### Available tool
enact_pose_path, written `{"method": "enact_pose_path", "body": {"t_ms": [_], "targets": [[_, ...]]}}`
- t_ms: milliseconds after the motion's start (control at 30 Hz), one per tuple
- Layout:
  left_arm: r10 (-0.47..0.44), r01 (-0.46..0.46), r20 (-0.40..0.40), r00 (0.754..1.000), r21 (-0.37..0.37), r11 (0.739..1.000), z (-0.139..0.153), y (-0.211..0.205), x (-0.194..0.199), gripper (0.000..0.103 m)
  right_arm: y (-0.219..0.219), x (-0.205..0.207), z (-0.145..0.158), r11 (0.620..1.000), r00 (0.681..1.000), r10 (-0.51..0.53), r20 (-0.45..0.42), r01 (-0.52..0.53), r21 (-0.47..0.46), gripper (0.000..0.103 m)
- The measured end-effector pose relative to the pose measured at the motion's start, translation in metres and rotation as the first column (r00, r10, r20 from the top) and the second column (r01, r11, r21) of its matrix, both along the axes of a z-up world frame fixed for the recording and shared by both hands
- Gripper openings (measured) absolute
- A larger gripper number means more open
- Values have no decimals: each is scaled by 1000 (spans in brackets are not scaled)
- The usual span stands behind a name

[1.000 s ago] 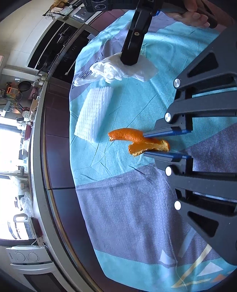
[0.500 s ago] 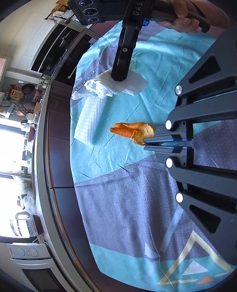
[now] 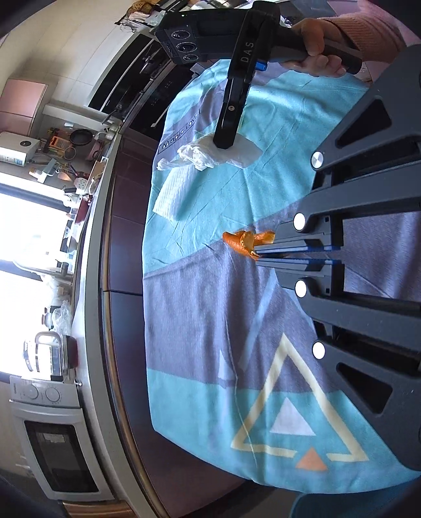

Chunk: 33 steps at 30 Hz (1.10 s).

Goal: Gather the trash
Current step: 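Carry the orange peel and tissue over the teal bin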

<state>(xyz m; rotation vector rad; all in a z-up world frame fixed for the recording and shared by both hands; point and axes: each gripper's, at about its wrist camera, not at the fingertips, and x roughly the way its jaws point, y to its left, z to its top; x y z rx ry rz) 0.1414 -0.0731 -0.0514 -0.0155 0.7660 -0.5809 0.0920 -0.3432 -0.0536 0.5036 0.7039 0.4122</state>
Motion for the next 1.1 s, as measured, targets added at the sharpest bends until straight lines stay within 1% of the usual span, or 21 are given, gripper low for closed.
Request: {"method": "enact_pose_path", "body": {"t_ms": [167, 333, 500, 633, 733, 867, 1100], "targets": [[70, -70, -1, 998, -26, 997, 2, 45, -15, 3, 21, -1, 2, 999, 999, 45, 2, -45, -1, 8], [150, -149, 8, 989, -69, 986, 11, 90, -32, 3, 50, 1, 5, 993, 993, 114, 3, -114, -8, 8], [224, -220, 33, 974, -100, 970, 23, 133, -49, 3, 91, 4, 11, 978, 978, 208, 9, -207, -23, 8], [296, -288, 56, 953, -122, 950, 33, 170, -65, 3, 130, 7, 17, 956, 956, 292, 12, -291, -35, 8], [359, -348, 67, 931, -137, 928, 39, 201, -76, 3, 163, 10, 21, 931, 932, 362, 15, -361, -48, 8], [449, -434, 68, 891, -160, 887, 42, 246, -92, 3, 208, 13, 27, 891, 892, 451, 17, -449, -72, 8], [586, -571, 42, 809, -177, 801, 33, 320, -113, 3, 276, 19, 36, 814, 818, 575, 17, -570, -107, 8]]}}
